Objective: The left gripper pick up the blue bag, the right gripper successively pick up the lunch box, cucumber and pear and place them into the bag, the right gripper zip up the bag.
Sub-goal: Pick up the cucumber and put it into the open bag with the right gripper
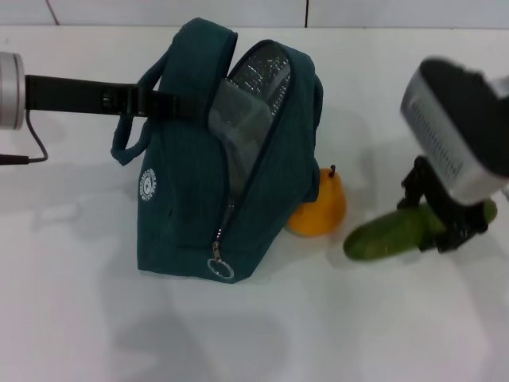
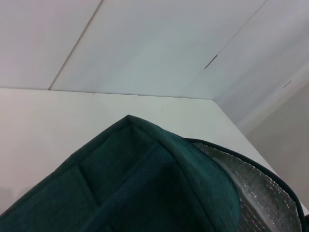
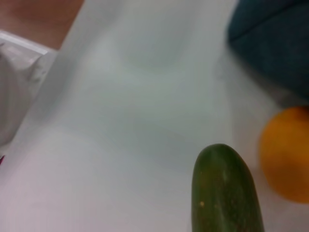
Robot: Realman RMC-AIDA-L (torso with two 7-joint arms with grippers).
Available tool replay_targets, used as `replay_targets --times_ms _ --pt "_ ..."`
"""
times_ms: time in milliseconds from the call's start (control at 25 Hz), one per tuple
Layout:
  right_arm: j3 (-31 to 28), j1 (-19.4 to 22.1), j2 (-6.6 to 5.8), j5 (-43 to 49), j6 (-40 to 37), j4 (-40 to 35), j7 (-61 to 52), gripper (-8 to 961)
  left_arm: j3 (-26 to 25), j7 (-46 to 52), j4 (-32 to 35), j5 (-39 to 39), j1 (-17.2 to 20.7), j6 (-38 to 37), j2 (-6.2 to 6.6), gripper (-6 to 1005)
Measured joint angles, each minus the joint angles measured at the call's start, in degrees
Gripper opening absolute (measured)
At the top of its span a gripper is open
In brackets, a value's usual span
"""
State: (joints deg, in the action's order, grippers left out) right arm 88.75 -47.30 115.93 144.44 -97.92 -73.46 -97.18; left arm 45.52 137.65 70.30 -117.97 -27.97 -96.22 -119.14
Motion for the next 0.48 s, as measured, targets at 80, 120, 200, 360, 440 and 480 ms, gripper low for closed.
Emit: replay_targets --times_ms 80,120,200,360,440,480 --pt "-2.54 0.04 -0.04 -0.12 -1.01 -1.57 -0.31 564 0.00 -0.01 -0.04 0.02 0.03 -0.01 0.01 44" --pt "-4.18 0.08 -0.07 -0.36 -1.69 -2.51 -0.39 564 0.00 -0.01 -0.06 0.02 0.06 -0.01 0.02 45" --pt "-7.58 0.34 -0.20 -1.02 -2.98 -4.86 -0.42 563 0.00 -0.01 -0.07 0.04 0.09 -0.02 0.05 45" --pt "-13.95 1.21 -0.33 -1.64 -4.85 -11.06 -0.44 563 -0.01 -0.12 -0.07 0.06 0.11 0.00 0.17 45" --pt "-17.23 1.29 -0.37 -2.52 -5.86 -13.90 -0.45 563 -0.08 -0.32 -0.07 0.07 0.11 0.02 0.19 45" --pt "-19.40 1.34 -0.39 -3.43 -6.51 -15.59 -0.45 563 -0.12 -0.41 -0.07 0.08 0.11 0.02 0.20 45"
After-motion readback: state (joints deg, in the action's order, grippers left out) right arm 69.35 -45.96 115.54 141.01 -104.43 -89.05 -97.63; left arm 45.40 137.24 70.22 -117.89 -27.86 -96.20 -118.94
